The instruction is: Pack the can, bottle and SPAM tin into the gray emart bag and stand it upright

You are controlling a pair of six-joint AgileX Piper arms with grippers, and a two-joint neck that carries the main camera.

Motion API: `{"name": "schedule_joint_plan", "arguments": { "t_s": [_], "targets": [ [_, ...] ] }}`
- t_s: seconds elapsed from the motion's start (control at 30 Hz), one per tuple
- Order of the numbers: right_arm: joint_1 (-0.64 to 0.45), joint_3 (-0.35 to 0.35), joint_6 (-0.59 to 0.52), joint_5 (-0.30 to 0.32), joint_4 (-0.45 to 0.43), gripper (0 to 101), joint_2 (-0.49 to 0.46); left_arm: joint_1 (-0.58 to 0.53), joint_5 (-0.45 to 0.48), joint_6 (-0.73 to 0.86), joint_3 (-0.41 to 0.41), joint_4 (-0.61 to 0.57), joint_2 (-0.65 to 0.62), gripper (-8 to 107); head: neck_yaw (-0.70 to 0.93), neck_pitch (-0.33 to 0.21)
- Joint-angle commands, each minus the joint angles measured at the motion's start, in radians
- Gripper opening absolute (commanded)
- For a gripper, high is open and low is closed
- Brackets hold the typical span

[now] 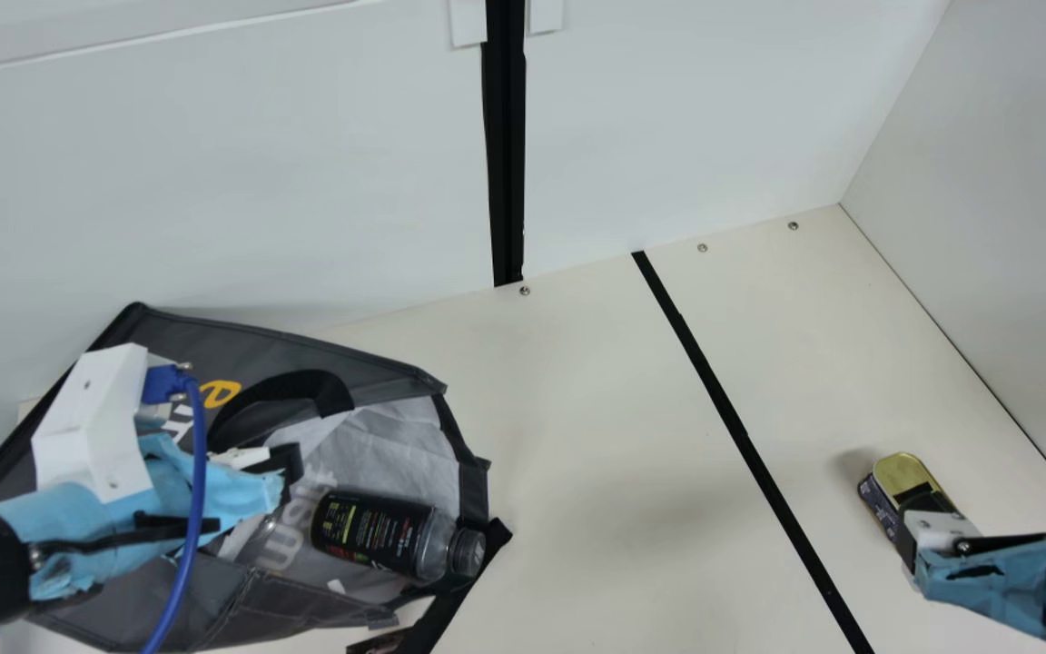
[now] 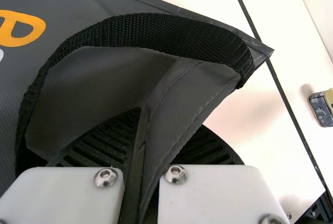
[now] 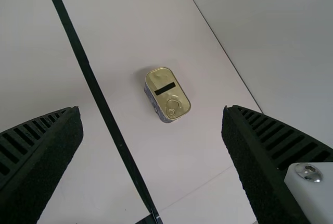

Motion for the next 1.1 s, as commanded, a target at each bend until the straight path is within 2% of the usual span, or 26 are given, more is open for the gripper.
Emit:
{"name": "schedule_joint_plan", "arguments": {
  "t_s": [0.0, 0.47, 1.07],
  "targets": [
    [0.002, 0.001, 0.004, 0.001, 0.000, 95, -0.002, 0.000, 0.000, 0.000, 0.000, 0.000, 0.000, -8, -0.002, -0.023],
    [0.017, 0.002, 0.012, 0.001, -0.003, 95, 0.004, 0.000, 0.000, 0.000, 0.000, 0.000, 0.000, -8, -0.002, -0.023],
    [0.020, 0.014, -0.029, 0.001, 0.008, 95, 0.051, 0.000, 0.000, 0.000, 0.000, 0.000, 0.000, -8, -0.002, -0.023]
  ]
}}
